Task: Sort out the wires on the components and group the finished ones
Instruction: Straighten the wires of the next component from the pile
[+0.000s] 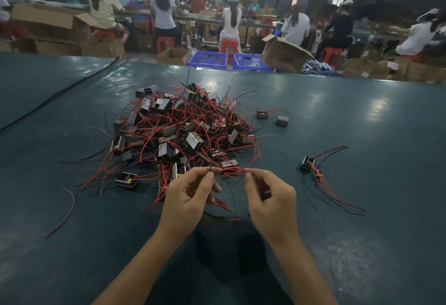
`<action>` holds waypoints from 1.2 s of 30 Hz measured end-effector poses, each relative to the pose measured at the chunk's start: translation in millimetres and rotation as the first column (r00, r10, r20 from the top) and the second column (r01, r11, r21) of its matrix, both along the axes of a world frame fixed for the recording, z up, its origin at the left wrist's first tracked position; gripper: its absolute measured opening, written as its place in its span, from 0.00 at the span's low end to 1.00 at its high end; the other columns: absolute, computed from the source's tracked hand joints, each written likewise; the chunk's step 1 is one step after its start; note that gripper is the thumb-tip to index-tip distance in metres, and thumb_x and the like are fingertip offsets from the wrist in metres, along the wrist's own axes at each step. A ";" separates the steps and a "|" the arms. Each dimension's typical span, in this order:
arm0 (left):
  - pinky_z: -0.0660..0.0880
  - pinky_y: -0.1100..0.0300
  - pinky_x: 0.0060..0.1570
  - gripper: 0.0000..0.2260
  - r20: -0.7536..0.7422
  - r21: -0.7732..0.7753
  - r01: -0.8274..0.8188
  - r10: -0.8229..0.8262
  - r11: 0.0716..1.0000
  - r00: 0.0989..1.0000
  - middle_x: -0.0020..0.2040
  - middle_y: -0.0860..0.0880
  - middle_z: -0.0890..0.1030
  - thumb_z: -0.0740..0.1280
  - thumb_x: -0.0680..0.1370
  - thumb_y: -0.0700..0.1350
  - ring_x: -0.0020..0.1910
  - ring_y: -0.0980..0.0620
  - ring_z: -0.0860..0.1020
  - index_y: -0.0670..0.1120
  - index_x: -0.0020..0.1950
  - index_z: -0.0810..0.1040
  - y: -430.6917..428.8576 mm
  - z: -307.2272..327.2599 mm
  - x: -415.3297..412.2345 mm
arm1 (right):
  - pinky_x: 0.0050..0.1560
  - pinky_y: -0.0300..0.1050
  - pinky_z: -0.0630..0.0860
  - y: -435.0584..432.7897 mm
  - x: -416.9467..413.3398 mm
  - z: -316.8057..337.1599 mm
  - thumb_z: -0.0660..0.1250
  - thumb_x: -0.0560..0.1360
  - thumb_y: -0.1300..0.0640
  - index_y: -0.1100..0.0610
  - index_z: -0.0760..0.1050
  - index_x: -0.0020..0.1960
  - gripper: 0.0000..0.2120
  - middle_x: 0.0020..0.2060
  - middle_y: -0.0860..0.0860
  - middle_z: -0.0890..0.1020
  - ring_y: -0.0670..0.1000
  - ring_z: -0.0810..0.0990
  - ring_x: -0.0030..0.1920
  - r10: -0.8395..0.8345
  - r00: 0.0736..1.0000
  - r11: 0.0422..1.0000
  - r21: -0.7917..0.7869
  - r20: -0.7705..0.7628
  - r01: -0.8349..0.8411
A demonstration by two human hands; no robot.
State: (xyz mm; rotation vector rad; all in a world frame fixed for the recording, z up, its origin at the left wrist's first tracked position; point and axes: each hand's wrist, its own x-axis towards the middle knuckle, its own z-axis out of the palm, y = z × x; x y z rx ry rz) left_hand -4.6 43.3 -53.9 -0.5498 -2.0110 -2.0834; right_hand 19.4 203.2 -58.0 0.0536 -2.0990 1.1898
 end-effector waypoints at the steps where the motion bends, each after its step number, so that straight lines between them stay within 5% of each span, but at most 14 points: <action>1: 0.75 0.65 0.33 0.08 -0.004 0.002 0.008 -0.008 1.000 1.000 0.34 0.46 0.82 0.62 0.80 0.40 0.29 0.55 0.77 0.44 0.50 0.81 0.7 0.9 1.3 | 0.32 0.44 0.77 -1.4 0.4 0.1 0.68 0.78 0.57 0.50 0.81 0.46 0.04 0.30 0.45 0.80 0.47 0.79 0.31 0.039 0.997 0.998 -0.057 0.072 -0.035; 7: 0.76 0.65 0.32 0.09 0.012 0.001 0.023 -0.023 1.000 1.000 0.31 0.45 0.82 0.63 0.78 0.46 0.28 0.53 0.79 0.44 0.49 0.82 0.9 2.1 4.0 | 0.29 0.39 0.75 -7.0 0.1 7.1 0.66 0.79 0.60 0.58 0.77 0.46 0.04 0.28 0.56 0.83 0.48 0.81 0.27 0.325 0.874 0.821 -0.567 0.361 -0.071; 11: 0.77 0.65 0.32 0.09 0.042 0.010 0.049 -0.049 0.999 0.998 0.34 0.45 0.84 0.65 0.77 0.46 0.30 0.54 0.81 0.44 0.52 0.81 1.5 -0.3 2.9 | 0.47 0.50 0.81 -9.7 -1.6 6.7 0.65 0.79 0.59 0.58 0.76 0.50 0.03 0.35 0.57 0.86 0.53 0.86 0.37 0.447 0.812 0.660 -0.751 0.376 -0.015; 14: 0.78 0.64 0.33 0.08 0.058 -0.003 0.041 -0.041 0.999 0.997 0.39 0.47 0.85 0.66 0.77 0.45 0.30 0.53 0.80 0.47 0.52 0.81 2.3 -2.1 1.8 | 0.46 0.49 0.80 -11.6 -4.5 4.3 0.66 0.79 0.59 0.57 0.76 0.47 0.02 0.40 0.56 0.86 0.52 0.86 0.42 0.467 0.825 0.539 -0.842 0.319 0.020; 17: 0.79 0.60 0.33 0.07 0.091 0.006 0.013 -0.014 1.000 0.996 0.43 0.48 0.85 0.67 0.78 0.39 0.31 0.51 0.81 0.48 0.51 0.82 1.2 -4.5 -0.8 | 0.42 0.47 0.82 -6.3 -7.0 6.0 0.65 0.79 0.61 0.58 0.75 0.48 0.02 0.43 0.58 0.86 0.53 0.86 0.44 0.444 0.889 0.228 -0.974 0.112 0.008; 19: 0.80 0.58 0.33 0.08 0.116 0.006 0.018 -0.018 1.000 0.993 0.43 0.48 0.85 0.67 0.78 0.37 0.33 0.50 0.81 0.48 0.52 0.82 0.0 -5.2 -1.6 | 0.44 0.48 0.82 1.3 -7.6 8.5 0.64 0.79 0.61 0.56 0.75 0.47 0.03 0.44 0.57 0.86 0.53 0.86 0.46 0.386 0.922 0.120 -0.993 0.041 -0.007; 26: 0.80 0.61 0.37 0.13 0.149 -0.111 0.081 -0.064 0.991 0.987 0.48 0.49 0.83 0.69 0.77 0.36 0.38 0.51 0.83 0.52 0.55 0.79 3.0 -6.8 1.3 | 0.48 0.50 0.80 4.6 -6.6 7.7 0.65 0.79 0.60 0.56 0.75 0.48 0.02 0.43 0.55 0.86 0.52 0.85 0.47 0.307 0.949 0.269 -0.963 0.078 -0.008; 31: 0.80 0.62 0.42 0.24 0.081 -0.241 0.088 -0.070 0.967 0.994 0.55 0.55 0.80 0.74 0.73 0.39 0.46 0.58 0.81 0.61 0.61 0.73 3.6 -7.6 3.4 | 0.42 0.49 0.82 -3.9 -6.9 7.5 0.66 0.78 0.60 0.58 0.75 0.47 0.02 0.43 0.57 0.85 0.51 0.84 0.45 0.241 0.968 0.370 -0.929 0.075 -0.021; 36: 0.81 0.54 0.44 0.27 0.086 -0.317 0.109 -0.086 0.942 0.993 0.45 0.54 0.84 0.75 0.72 0.41 0.43 0.55 0.82 0.65 0.62 0.71 1.0 -8.3 2.9 | 0.32 0.46 0.80 2.3 -8.6 7.9 0.67 0.79 0.58 0.55 0.75 0.45 0.04 0.35 0.50 0.85 0.45 0.83 0.40 0.025 0.993 0.354 -0.930 0.115 0.099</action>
